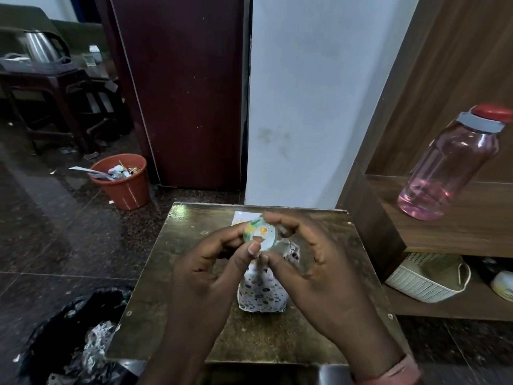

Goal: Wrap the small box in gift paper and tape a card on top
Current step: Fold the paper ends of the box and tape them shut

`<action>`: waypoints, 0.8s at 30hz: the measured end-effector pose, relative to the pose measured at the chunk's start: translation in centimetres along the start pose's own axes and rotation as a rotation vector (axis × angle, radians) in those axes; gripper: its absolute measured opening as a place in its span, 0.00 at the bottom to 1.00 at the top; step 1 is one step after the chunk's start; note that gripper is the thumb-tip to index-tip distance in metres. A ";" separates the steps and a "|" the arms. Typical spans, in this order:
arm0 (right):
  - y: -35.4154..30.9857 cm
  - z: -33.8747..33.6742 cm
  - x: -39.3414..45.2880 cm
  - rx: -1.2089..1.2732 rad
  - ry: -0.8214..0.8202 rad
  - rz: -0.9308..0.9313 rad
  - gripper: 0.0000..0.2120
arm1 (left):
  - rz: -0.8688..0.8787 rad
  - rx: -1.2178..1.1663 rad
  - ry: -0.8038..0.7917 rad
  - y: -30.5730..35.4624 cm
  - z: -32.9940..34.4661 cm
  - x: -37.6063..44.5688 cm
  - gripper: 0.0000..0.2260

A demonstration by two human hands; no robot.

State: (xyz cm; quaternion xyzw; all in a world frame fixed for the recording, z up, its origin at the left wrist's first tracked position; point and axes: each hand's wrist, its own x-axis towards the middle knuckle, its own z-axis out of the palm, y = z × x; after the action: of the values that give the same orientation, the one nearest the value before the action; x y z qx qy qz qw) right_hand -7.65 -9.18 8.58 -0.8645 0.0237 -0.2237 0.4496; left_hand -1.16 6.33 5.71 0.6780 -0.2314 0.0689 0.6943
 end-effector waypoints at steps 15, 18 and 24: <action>-0.7 -0.4 0.7 0.254 0.132 0.145 0.03 | 0.061 -0.116 0.005 -1.2 -0.2 0.5 0.10; -0.6 -0.8 0.8 0.302 0.096 0.146 0.05 | 0.066 -0.115 0.006 -1.1 -0.1 0.5 0.11; -0.5 -0.8 0.8 0.307 0.121 0.138 0.04 | 0.049 -0.103 0.015 -0.9 -0.2 0.3 0.09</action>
State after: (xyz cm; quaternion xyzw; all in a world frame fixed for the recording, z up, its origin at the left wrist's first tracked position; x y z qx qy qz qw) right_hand -7.28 -9.67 9.66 -0.7671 0.0755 -0.2448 0.5882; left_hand -0.44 6.40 5.02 0.6348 -0.2462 0.0790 0.7282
